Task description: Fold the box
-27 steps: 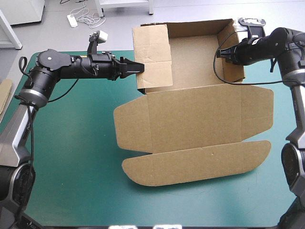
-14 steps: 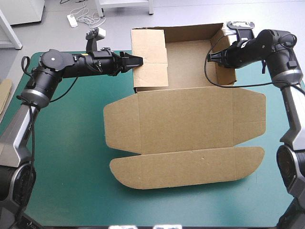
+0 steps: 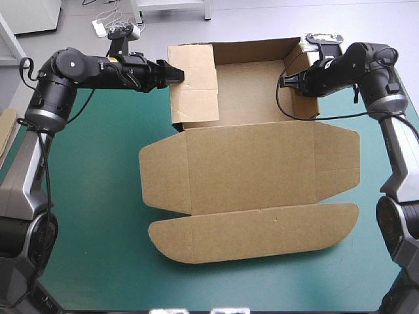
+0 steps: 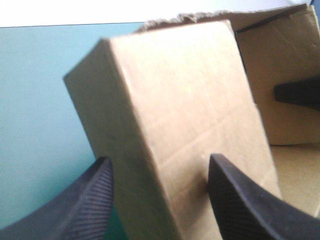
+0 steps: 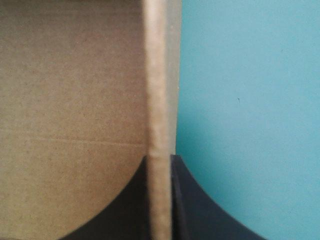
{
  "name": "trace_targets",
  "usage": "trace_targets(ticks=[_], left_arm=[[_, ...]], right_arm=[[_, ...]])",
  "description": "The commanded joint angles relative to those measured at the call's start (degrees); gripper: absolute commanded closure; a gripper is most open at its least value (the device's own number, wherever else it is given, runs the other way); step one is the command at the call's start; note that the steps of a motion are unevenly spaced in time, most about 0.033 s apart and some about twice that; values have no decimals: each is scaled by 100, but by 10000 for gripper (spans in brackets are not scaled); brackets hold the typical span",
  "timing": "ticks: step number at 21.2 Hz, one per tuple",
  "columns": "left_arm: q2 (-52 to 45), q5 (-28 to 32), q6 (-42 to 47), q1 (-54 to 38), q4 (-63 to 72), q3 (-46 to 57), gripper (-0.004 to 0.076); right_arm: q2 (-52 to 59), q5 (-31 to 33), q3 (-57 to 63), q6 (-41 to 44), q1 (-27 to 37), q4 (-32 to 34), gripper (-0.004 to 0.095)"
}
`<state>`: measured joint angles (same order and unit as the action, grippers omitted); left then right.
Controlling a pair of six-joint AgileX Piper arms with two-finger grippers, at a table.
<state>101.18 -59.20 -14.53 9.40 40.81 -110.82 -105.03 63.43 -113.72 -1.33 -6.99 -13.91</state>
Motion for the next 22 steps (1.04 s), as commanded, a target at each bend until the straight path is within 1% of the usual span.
trace_targets(ticks=[1,2,4,8,12,15,17,19,22], left_arm=[[70,-387,588,152,-730,-853,321],[236,-619,750,302,-1077,-1120,321],[400,-797,860,527,-1337,-1326,321],[558,-999,963,970,-1858,-1383,321],[547,-1375,1179,1027,-2158,-1473,322],[557,-1375,1453,1027,-2517,-1473,326],[557,-1362,1560,1027,-2621,-1473,346],[608,-1474,1572,1069,-2817,-1473,378],[667,-1485,1597,1158,-3013,-1473,389]], right_arm=[[261,-185,-169,9,-25,-346,919],[251,-185,-169,20,-25,-358,919],[251,-197,-169,40,-25,-347,919],[251,-187,-169,133,-25,-327,916],[251,-302,-169,304,-25,-345,917],[251,-265,-169,454,-25,-337,915],[251,-230,-169,502,-25,-262,905],[195,-102,-169,510,-25,-244,905],[116,27,-169,538,-138,27,904]])
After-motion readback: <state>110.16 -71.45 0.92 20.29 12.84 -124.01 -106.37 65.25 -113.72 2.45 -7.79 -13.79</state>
